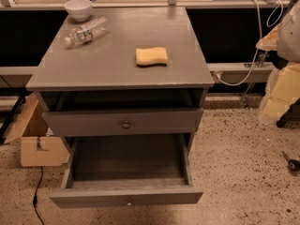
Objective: Place sponge into middle drawer
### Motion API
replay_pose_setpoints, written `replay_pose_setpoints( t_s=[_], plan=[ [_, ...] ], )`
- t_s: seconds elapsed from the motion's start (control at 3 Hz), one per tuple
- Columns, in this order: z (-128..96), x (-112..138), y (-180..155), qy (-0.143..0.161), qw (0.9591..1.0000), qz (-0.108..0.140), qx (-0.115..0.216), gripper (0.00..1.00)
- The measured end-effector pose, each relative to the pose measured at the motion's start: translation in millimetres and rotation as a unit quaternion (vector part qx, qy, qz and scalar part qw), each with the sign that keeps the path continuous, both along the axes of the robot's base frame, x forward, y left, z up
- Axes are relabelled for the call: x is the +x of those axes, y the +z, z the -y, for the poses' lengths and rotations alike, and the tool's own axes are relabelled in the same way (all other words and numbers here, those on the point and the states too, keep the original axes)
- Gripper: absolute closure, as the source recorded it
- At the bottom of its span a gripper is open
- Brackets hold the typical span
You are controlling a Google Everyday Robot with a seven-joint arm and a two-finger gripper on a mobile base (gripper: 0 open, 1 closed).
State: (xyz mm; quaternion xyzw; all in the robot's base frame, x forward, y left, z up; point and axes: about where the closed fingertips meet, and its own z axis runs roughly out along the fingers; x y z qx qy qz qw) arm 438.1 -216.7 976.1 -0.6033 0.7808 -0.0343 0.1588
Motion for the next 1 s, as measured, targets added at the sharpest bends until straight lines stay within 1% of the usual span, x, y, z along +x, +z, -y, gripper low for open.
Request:
replay_pose_setpoints(
  t_s=[0.33,0.67,1.0],
  plan=[
    [0,0,0,0.0,1.0,0.0,0.0,0.0],
    [-3,15,-3,0.004,0.9999,0.01,0.002,0.0],
    [-10,94,-9,0.004,0.9974,0.055,0.045,0.0]
  ],
)
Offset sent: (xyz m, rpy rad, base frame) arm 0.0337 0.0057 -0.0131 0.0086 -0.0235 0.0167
